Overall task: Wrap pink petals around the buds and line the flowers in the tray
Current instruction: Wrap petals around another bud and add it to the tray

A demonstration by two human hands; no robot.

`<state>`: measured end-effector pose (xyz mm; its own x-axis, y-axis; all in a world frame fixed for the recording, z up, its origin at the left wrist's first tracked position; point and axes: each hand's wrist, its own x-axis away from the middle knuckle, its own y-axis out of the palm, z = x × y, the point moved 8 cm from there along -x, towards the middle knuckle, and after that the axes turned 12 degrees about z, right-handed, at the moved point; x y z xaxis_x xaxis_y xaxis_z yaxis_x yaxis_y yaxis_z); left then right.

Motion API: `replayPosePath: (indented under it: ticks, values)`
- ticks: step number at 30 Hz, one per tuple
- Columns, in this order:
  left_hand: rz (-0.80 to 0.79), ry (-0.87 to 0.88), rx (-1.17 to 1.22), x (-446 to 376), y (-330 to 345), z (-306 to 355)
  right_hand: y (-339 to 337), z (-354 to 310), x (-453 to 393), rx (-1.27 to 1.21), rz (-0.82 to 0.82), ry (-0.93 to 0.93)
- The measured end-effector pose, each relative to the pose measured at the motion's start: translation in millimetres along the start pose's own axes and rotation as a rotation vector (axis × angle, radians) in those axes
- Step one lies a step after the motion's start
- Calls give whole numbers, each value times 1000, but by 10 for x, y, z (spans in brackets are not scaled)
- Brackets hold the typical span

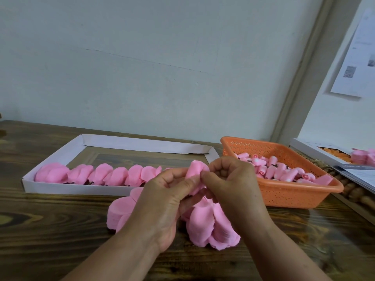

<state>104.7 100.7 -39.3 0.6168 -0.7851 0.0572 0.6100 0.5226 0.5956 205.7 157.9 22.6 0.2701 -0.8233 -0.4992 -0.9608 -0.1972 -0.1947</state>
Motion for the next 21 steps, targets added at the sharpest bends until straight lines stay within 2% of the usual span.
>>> replayPosePath:
  ticks: [8,15,21]
  values:
    - [2,14,0,-14,-3,3,17,-43,24,-10,-45,8]
    - [6,95,-20,-6,-2,38,52,-85,-2,-40,-125,35]
    - [-11,153,-118,-18,-13,23,93,-3,-135,-19,-200,126]
